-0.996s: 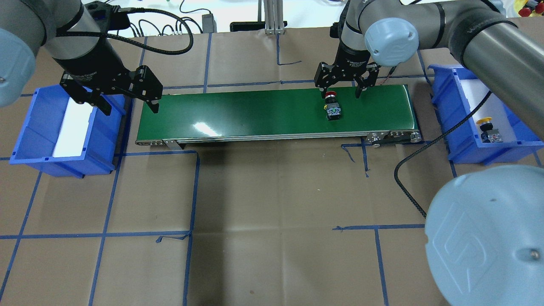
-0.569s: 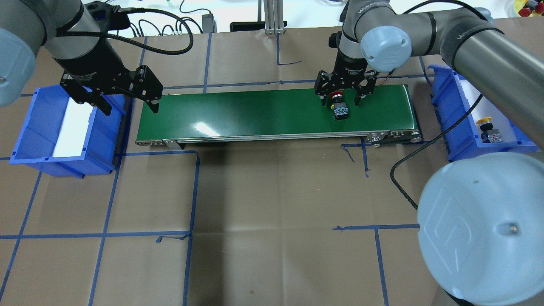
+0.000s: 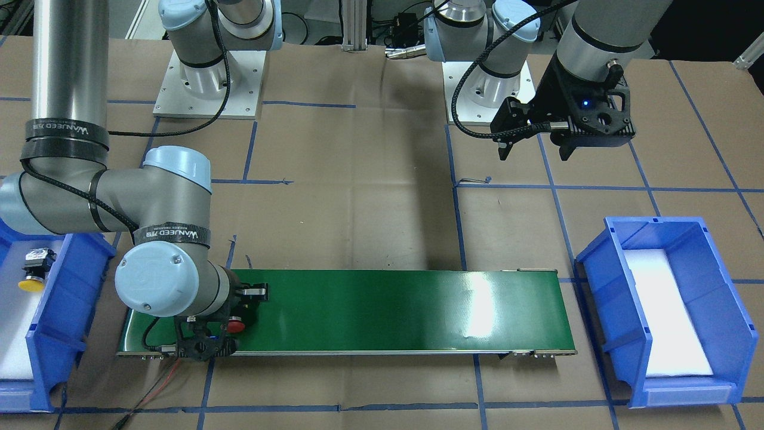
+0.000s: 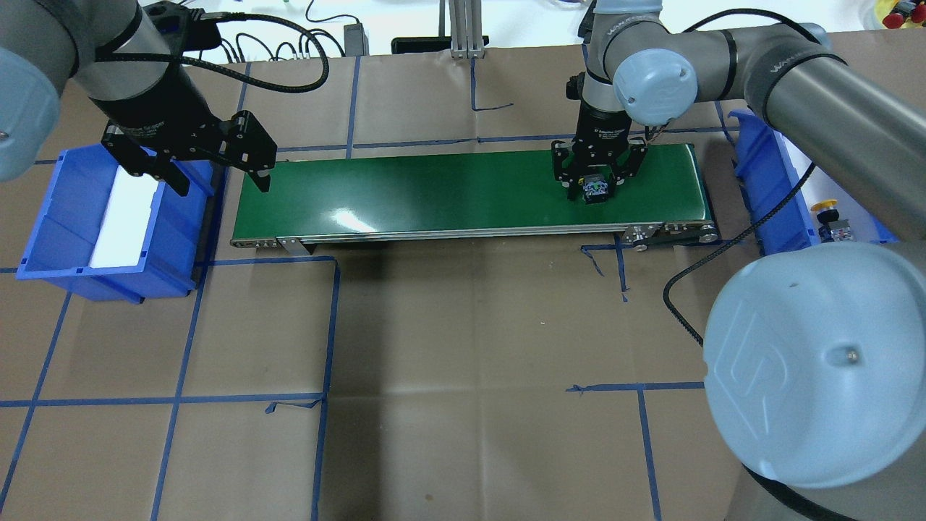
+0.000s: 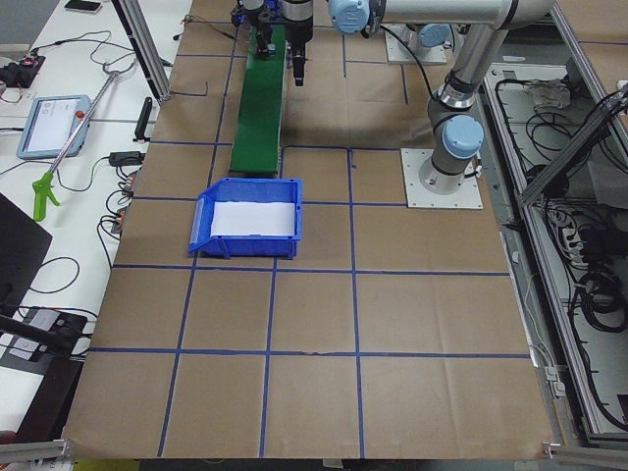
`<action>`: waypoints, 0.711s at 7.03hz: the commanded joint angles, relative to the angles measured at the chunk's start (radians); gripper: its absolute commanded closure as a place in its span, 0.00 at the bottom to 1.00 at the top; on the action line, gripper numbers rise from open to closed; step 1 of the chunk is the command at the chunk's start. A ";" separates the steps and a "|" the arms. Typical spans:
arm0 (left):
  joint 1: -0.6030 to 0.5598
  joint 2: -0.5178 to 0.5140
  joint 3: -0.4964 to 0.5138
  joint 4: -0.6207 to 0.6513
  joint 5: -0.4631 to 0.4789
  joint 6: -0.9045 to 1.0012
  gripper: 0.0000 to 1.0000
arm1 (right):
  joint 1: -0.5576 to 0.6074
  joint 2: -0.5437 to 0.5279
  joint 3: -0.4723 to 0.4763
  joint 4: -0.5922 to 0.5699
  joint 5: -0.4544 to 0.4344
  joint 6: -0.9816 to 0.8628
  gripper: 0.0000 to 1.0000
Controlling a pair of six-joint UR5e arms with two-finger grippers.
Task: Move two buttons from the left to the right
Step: 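Close the right gripper on the red button and lift it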
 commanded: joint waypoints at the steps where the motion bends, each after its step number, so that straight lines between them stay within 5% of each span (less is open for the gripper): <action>1: 0.000 0.000 -0.001 0.000 0.000 0.000 0.00 | -0.031 -0.021 -0.025 0.064 -0.015 -0.012 0.94; 5: 0.000 -0.002 0.002 0.000 0.000 0.001 0.00 | -0.309 -0.183 -0.047 0.077 -0.011 -0.184 0.95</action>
